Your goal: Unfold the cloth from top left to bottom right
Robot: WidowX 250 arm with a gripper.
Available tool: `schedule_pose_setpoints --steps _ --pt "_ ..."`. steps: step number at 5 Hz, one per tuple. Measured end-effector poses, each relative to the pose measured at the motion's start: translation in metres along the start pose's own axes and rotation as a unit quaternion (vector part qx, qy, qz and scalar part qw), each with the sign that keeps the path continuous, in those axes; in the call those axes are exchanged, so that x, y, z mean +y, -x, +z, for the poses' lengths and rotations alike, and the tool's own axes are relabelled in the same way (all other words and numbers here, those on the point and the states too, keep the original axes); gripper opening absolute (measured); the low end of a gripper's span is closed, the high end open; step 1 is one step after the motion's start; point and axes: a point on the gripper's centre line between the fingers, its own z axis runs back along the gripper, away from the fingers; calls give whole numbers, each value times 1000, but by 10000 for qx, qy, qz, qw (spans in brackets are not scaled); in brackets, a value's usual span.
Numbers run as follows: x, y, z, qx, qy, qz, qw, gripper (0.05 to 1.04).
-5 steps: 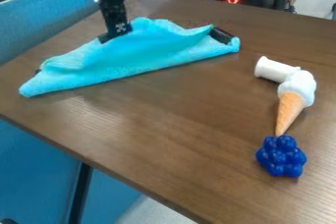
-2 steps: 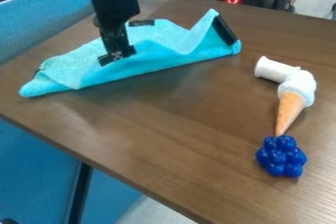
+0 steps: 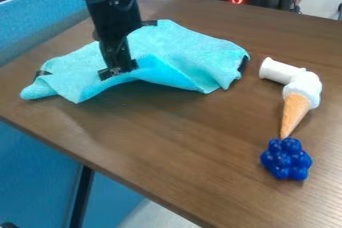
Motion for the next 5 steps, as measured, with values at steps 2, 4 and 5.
schedule_pose_setpoints --steps 2,4,5 --pt "-23 -2 -2 81 371 -63 9993 52" --pt "-41 -9 7 58 661 -96 9977 52" --pt "-54 -10 7 72 750 -172 9970 52"
